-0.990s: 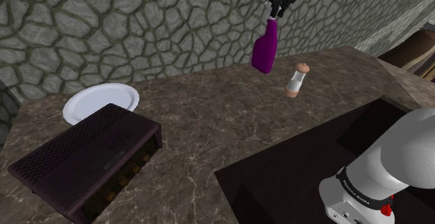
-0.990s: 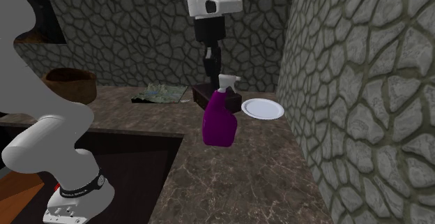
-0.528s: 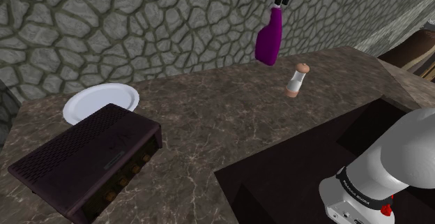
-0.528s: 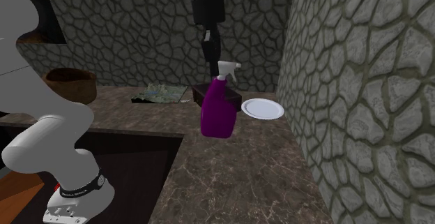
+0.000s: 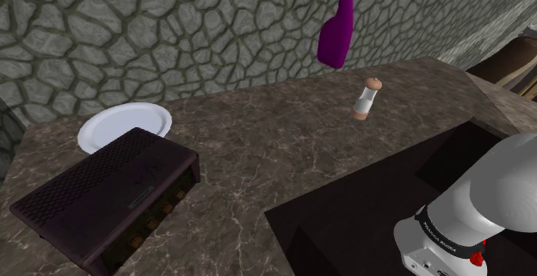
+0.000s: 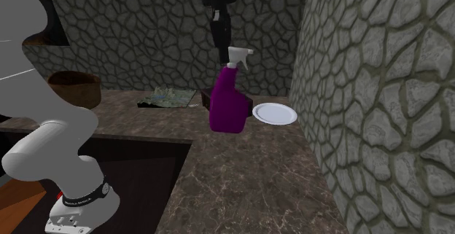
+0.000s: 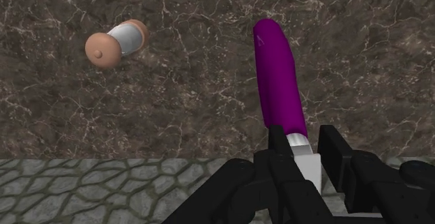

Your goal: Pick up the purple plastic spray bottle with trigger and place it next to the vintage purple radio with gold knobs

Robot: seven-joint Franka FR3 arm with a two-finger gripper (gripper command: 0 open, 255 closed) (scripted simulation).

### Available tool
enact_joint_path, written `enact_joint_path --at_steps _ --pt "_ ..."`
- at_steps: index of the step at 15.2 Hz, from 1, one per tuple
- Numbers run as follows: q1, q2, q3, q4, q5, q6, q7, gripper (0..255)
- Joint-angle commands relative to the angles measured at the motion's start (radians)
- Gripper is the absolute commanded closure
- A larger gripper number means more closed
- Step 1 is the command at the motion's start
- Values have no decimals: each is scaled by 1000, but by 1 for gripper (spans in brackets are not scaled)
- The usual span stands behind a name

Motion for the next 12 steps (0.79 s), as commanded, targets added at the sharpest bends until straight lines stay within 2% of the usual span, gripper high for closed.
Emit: enact_joint_path --at_steps 1,3,12 --pt "0 18 0 52 -1 -34 -1 255" --pt "0 32 1 92 -1 -60 -2 255" --pt "89 95 147 169 -6 -84 232 255"
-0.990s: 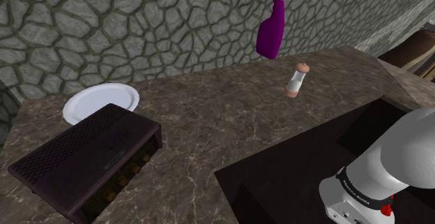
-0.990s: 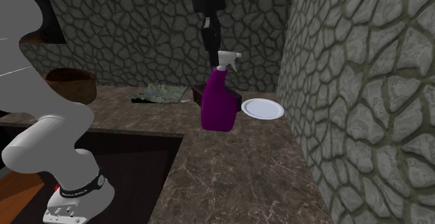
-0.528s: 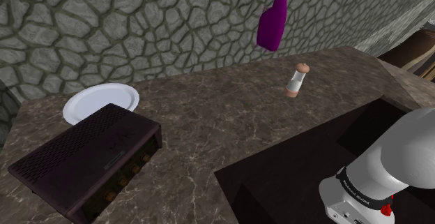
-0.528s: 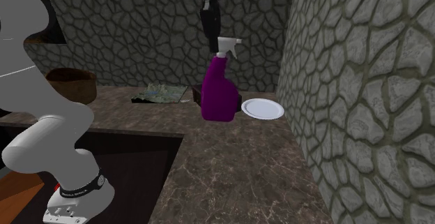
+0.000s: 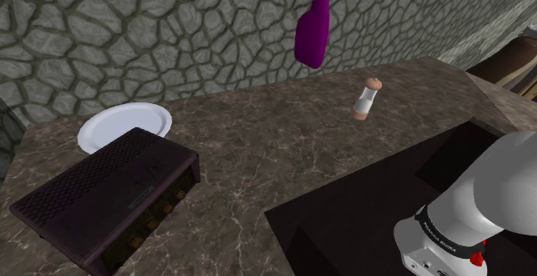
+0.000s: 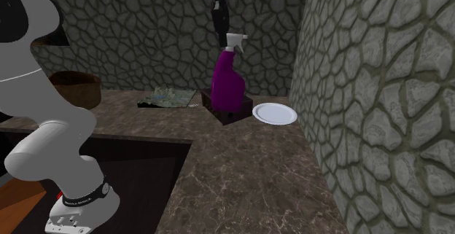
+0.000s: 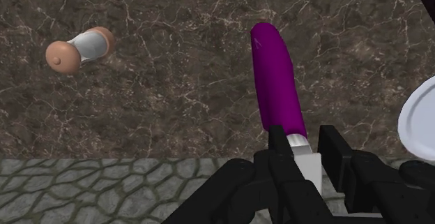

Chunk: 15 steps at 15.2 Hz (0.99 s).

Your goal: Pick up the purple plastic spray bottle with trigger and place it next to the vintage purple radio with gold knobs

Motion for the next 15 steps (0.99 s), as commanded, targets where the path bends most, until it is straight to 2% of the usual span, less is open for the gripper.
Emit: enact_joint_path --at_steps 1,7,13,15 --pt "23 26 35 35 -5 -12 57 255" --pt "97 136 131 167 -40 -48 218 255" --pt "203 301 214 376 -116 -116 371 255" --pt "193 271 208 306 -101 -73 368 255"
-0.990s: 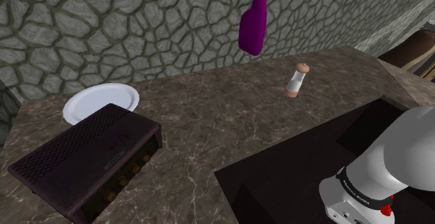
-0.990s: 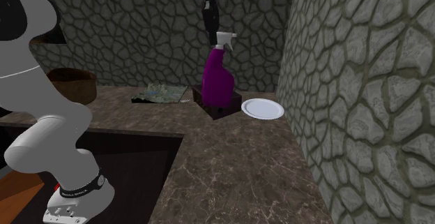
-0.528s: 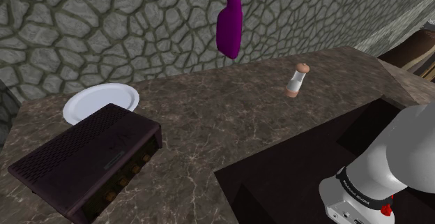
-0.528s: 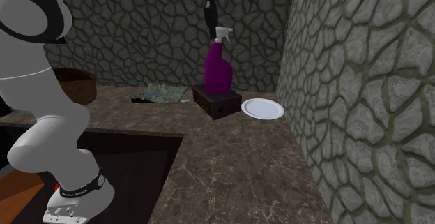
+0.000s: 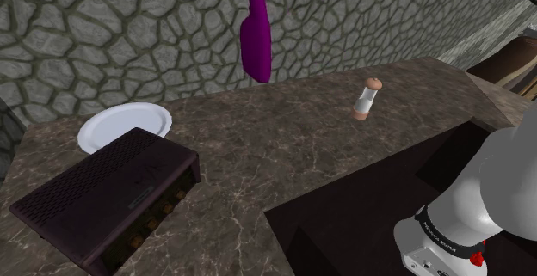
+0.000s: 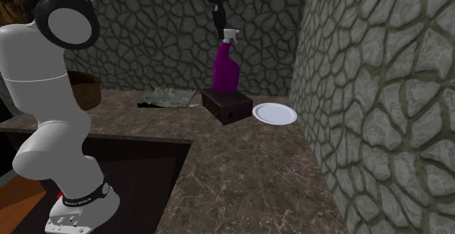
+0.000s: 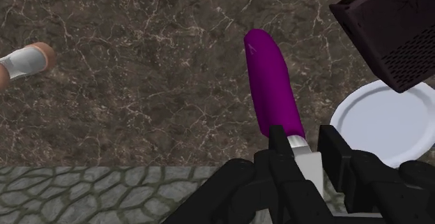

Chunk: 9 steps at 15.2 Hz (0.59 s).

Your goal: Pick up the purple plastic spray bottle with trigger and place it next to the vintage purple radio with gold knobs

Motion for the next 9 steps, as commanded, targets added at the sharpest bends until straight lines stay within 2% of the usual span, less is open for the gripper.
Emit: enact_joint_path --at_steps 1,9 --pt "-2 -15 0 -47 6 33 6 255" --pt "-23 -95 -12 -263 41 176 -1 255"
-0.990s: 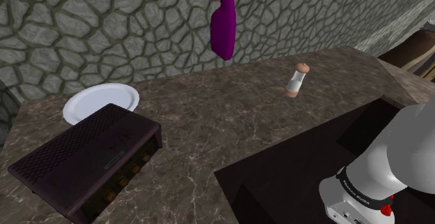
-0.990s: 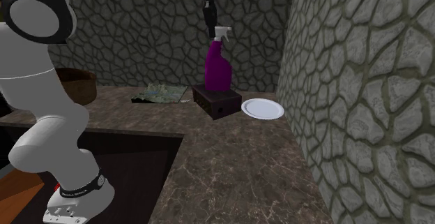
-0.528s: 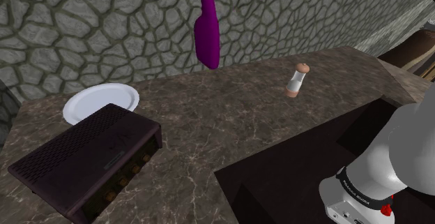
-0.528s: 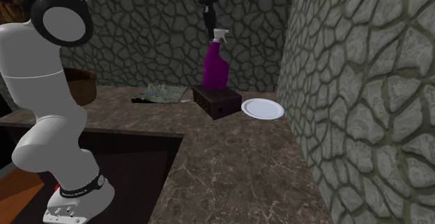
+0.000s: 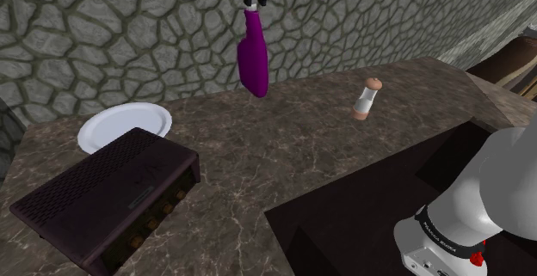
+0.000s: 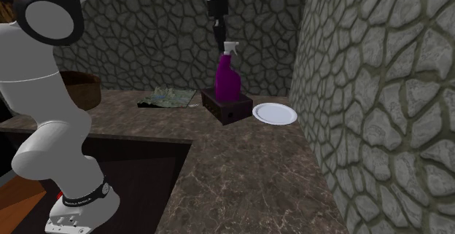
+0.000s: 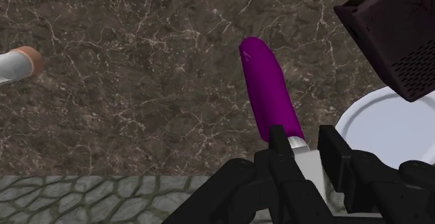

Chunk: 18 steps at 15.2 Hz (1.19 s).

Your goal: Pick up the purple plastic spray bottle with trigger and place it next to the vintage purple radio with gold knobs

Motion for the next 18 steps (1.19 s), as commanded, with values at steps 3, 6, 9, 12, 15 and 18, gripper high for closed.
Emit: enact_joint_path --at_steps 3,6,9,12,15,18 --pt "-6 -32 -4 -95 12 66 -1 255" --pt "-8 -50 -7 -157 19 112 -2 255" --pt "-10 -64 -9 -216 24 157 -2 255" --pt "-12 -76 -11 -270 28 200 -2 255" --pt "-13 -85 -12 -321 30 243 -1 255" --pt "-13 -91 -13 -369 32 285 0 255"
